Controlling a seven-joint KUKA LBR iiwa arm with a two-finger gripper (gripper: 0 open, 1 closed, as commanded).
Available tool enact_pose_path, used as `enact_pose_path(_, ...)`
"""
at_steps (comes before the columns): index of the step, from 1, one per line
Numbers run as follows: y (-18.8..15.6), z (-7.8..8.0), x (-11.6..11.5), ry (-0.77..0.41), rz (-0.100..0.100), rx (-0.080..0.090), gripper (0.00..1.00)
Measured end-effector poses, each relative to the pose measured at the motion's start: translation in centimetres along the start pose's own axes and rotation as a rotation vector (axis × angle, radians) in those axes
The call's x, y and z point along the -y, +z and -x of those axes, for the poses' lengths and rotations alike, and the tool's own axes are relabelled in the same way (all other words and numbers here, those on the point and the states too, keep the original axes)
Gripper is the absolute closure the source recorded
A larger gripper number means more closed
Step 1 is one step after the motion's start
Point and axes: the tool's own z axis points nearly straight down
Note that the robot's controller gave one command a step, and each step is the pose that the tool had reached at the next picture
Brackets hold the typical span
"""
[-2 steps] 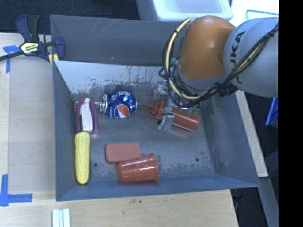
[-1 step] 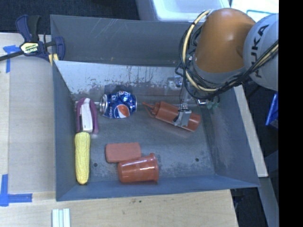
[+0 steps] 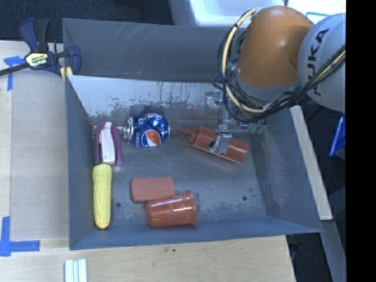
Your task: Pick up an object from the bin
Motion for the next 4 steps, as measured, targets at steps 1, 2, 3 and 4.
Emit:
enact_pose_path(1,3.7,-0.7,1.6,-0.307,-0.001,-0.004,0.00)
enact_pose_path(2,7.2,-0.8,2.5,-0.389,0.000,-0.006,0.00)
enact_pose_path(3,6.9,0.5,2.0,-0.368,-0.001,0.001,0.00)
enact_pose_path(4,7.8,-0.6,2.6,-0.133,0.000,-0.003,0.00)
